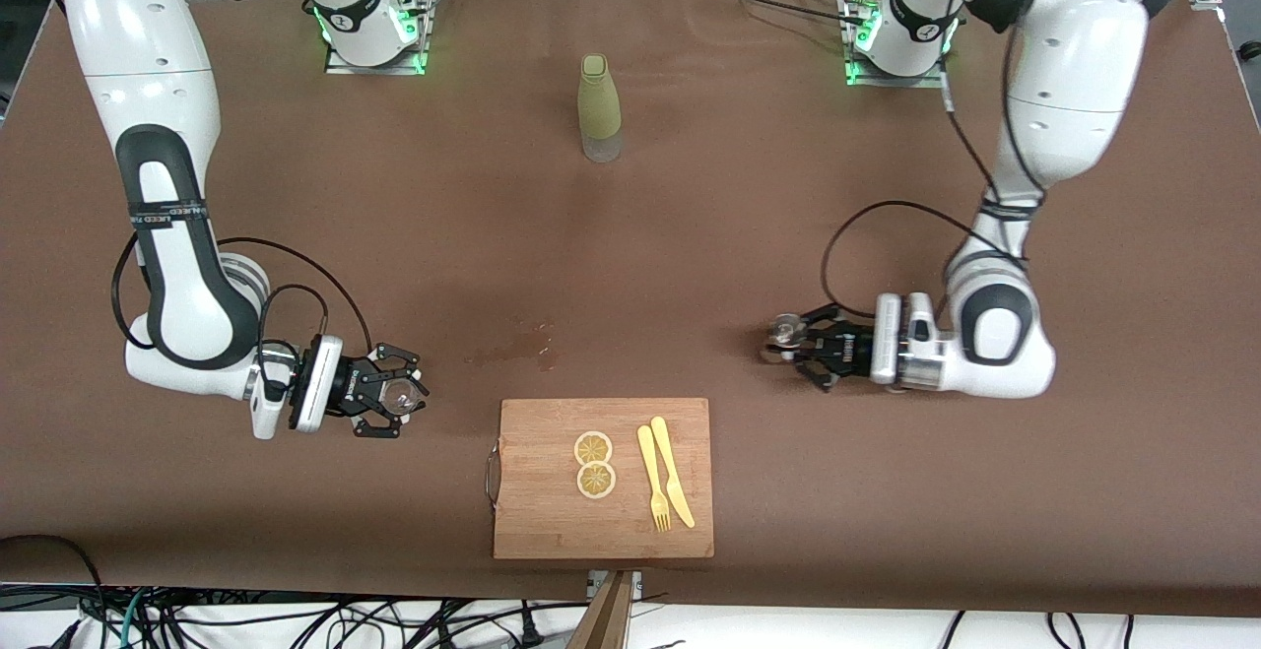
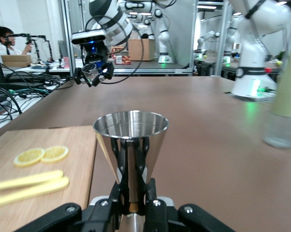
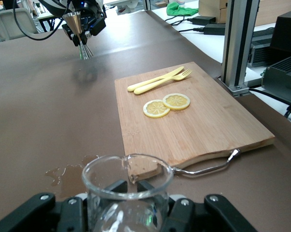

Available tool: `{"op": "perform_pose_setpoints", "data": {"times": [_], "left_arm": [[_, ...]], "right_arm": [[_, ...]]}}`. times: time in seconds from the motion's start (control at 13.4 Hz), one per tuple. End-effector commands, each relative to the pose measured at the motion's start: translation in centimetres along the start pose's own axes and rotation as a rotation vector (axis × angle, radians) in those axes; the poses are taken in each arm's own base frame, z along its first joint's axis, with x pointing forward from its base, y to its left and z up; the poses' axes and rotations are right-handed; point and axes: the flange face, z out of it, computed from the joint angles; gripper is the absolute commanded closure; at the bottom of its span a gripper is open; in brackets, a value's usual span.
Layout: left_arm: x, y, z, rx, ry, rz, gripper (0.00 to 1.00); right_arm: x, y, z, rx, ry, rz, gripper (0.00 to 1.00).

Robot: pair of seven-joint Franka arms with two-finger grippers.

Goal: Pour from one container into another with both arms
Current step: 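Lift the glass cup with the right gripper while the left gripper raises the jigger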

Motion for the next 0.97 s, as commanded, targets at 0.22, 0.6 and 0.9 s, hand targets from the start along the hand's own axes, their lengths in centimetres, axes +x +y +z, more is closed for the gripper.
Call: {"op": "perform_pose_setpoints", "data": {"times": [0.22,0.6,0.9], "left_arm": [[3.8,0.8,11.5,0.157,-0.066,-0.112,1.0],[6.0,1.0,18.4,0.267,-0.151,-0.247,1.0],[6.1,0.9,22.6,0.316,-0.112,-0.308,1.0]], "right_arm": [[3.3,-1.3,3.5,0.012,-0.034,0.033,0.81],[6.6,-1.7,3.8,0.03,-0.124,0.054,0.81],[9.0,-1.8,4.0,0.032,-0.178,0.063,0.81]]}}
